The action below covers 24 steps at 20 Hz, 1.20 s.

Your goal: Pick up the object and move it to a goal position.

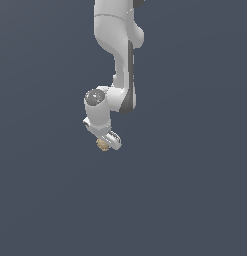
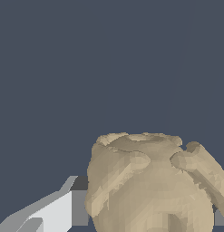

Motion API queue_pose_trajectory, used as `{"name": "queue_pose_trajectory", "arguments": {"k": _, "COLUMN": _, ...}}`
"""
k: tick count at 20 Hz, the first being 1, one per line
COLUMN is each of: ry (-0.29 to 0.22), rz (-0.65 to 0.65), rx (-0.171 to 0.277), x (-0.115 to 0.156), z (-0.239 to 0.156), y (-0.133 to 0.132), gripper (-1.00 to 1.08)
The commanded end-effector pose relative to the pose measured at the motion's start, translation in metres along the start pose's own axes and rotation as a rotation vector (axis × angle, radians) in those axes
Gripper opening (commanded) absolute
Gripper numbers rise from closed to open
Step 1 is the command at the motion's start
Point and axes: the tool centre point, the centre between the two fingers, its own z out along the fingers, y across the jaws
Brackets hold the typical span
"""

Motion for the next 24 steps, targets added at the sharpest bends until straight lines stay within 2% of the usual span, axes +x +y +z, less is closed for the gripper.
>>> {"name": "queue_pose_trajectory", "arguments": {"k": 1, "ry": 0.001, "rz": -0.001, "rx": 0.001, "x": -0.001, "z": -0.007, "y": -0.006, "gripper": -1.0}}
{"name": "queue_pose_trajectory", "arguments": {"k": 10, "ry": 0.001, "rz": 0.0, "rx": 0.0, "x": -0.013, "z": -0.061, "y": -0.047, "gripper": -1.0}}
{"name": "queue_pose_trajectory", "arguments": {"k": 24, "ry": 0.003, "rz": 0.001, "rx": -0.002, "x": -0.038, "z": -0.193, "y": -0.148, "gripper": -1.0}}
